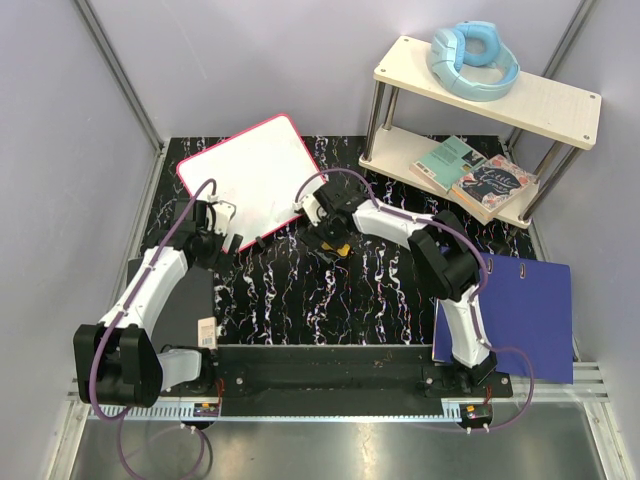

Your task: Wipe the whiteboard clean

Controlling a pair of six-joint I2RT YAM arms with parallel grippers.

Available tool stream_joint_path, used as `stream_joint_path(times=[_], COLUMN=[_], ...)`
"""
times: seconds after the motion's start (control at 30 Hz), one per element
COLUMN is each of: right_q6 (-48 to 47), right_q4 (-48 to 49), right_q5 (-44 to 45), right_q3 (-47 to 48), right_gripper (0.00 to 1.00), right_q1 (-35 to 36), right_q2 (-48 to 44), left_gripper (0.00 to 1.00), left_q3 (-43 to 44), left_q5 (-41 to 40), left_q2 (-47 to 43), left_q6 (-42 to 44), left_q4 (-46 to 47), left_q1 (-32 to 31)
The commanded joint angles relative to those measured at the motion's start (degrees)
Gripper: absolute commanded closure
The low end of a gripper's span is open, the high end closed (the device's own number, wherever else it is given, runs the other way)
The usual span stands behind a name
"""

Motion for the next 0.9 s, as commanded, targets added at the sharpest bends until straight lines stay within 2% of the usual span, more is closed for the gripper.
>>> stream_joint_path(times=[0.0,0.13,0.17,0.3,0.43,0.5,0.67,0.7,0.87], right_q6=[0.9,1.0,1.1,1.3,2.0,2.0,2.9,3.1,4.2], right_q4=[-3.1,-3.2,-3.3,-3.3,-3.3,-3.8,-4.7,-4.8,-4.6], right_q5=[-3.9,-4.2,-4.3,-5.9,-6.8,-6.4,-4.0,-2.9,-1.8], right_q3=[-2.1,-2.1,-1.9,-1.7,-1.2,-0.5,1.2,1.4,1.6], right_gripper=[0.07,0.10,0.17,0.33,0.37,0.45,0.56,0.61,0.73], right_q1=[0.3,-0.1,-0.3,-1.2,-2.0,-2.0,-2.0,-2.1,-2.3], right_q2=[-4.9,-5.0,-4.8,-4.6,-3.1,-2.4,-0.5,-0.1,-0.4], left_gripper=[0.01,0.01,0.01,0.01,0.01,0.01,0.01,0.01,0.01], left_q3=[-0.5,-0.3,-0.4,-0.3,-0.7,-0.8,0.0,0.3,5.2], left_q5=[1.2,0.9,0.7,0.3,0.3,0.3,-1.1,-1.1,2.5], left_q2=[-0.5,-0.1,-0.1,-0.1,0.5,0.7,0.2,-0.1,0.7], left_q6=[-0.2,-0.4,-0.4,0.0,0.3,0.3,-0.6,-0.7,-1.0], left_q4=[2.1,2.1,2.1,2.1,2.2,2.5,3.2,3.2,2.6], left_q1=[0.2,0.2,0.1,0.1,0.1,0.1,0.2,0.1,2.5])
